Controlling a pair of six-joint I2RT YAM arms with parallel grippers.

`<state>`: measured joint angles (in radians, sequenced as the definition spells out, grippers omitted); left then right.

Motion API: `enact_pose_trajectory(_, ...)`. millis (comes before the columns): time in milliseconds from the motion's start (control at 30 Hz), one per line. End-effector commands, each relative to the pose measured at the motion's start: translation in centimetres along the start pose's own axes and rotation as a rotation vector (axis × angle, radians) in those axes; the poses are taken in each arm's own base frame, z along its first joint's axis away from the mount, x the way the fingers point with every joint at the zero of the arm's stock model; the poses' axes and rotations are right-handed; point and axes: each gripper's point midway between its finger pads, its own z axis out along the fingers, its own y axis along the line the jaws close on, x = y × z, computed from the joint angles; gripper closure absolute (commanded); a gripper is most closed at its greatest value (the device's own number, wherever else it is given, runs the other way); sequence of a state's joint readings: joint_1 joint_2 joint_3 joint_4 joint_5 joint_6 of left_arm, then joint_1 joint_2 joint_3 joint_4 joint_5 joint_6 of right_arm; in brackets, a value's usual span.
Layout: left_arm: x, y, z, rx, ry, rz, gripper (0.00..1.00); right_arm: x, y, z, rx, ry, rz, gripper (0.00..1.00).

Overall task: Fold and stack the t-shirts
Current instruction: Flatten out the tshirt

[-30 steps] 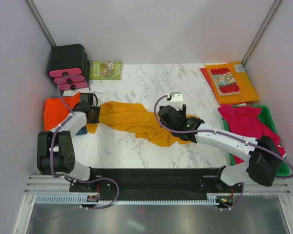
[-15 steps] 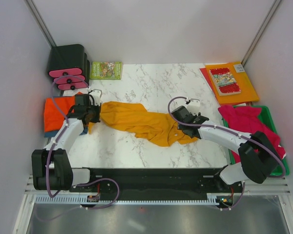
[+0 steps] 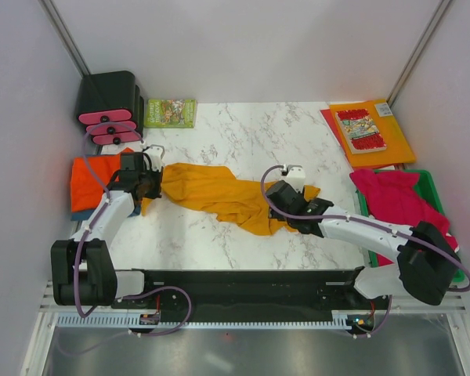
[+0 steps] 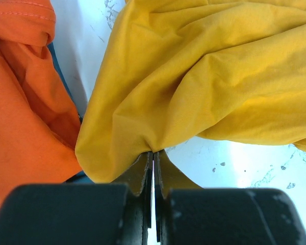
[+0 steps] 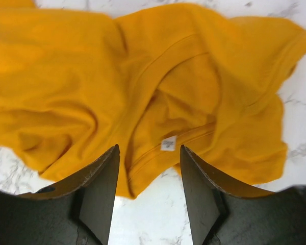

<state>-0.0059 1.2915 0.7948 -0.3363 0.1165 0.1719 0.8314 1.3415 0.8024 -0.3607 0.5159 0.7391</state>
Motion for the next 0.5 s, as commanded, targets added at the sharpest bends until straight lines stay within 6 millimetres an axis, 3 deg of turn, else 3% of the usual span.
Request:
enact_pose_trajectory(0, -0.4, -0.4, -0.2, 0.027, -0.025, -0.004, 0.98, 3.0, 1.9, 0.1, -0.071, 0.069, -0.034, 0.43)
enact_pose_trajectory(200, -0.2, -0.5, -0.3, 0.030, -0.018, -0.002, 0.98, 6.8, 3.8, 1.2, -0.110, 0.151, -0.073, 0.43)
enact_pose_trajectory(433, -0.1, -0.4, -0.2, 0.025, -0.016, 0.000, 0.98, 8.6, 4.8, 2.2, -0.105, 0.196, -0.101, 0.46)
enact_pose_trajectory(467, -0.2, -0.5, -0.2, 0.028, -0.017, 0.001, 0.98, 8.6, 4.9, 2.2, -0.105, 0.192, -0.106, 0.52)
